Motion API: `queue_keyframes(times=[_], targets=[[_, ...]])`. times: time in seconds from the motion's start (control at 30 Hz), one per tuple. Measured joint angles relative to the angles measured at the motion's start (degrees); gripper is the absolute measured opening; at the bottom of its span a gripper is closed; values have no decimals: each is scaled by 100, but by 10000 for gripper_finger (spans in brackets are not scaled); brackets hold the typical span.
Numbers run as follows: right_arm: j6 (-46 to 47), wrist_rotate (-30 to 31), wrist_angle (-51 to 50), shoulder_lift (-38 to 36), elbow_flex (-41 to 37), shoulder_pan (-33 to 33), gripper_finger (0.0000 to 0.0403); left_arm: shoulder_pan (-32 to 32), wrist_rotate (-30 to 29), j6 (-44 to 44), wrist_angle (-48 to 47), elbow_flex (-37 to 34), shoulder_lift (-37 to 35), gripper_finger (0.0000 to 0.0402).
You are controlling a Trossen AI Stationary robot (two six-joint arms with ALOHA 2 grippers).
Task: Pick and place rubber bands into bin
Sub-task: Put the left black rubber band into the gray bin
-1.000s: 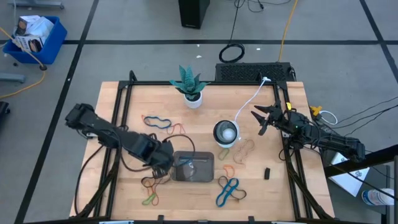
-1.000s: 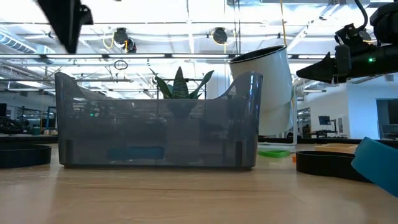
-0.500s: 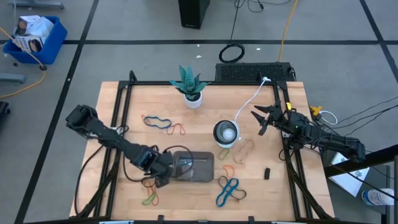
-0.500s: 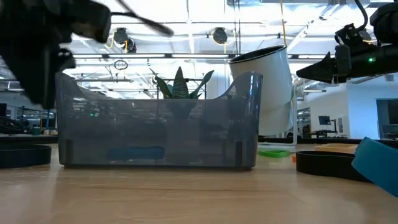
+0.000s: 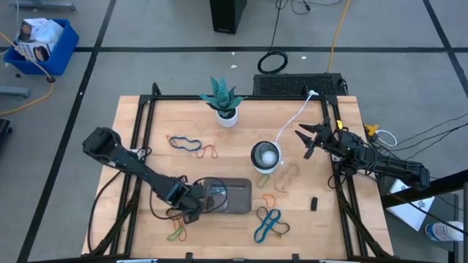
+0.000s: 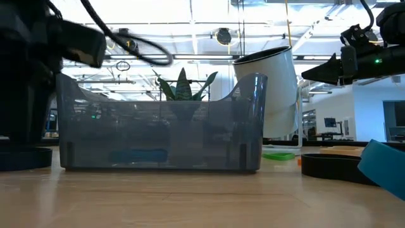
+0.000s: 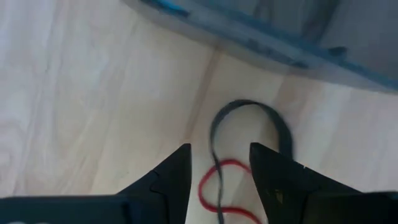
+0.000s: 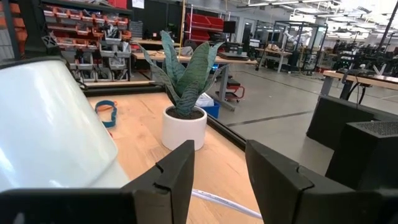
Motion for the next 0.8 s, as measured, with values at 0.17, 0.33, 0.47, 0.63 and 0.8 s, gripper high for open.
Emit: queue_keyframes(times=[0.17,0.33,0.47,0.63,0.8], targets=[[0,0,3,13,0,0,141,-12,257,-75,34,7,408,168],[0,0,9,15,0,-1,141,2,281,-123,152,17,473,161],[2,0,11,20,0,0,141,33,282,-116,179,13,409,126],[26,0,11,20,-2,-2,141,86,285,-120,180,9,407,64],[28,0,11,20,-7,-2,141,151,318,-116,232,9,407,9]])
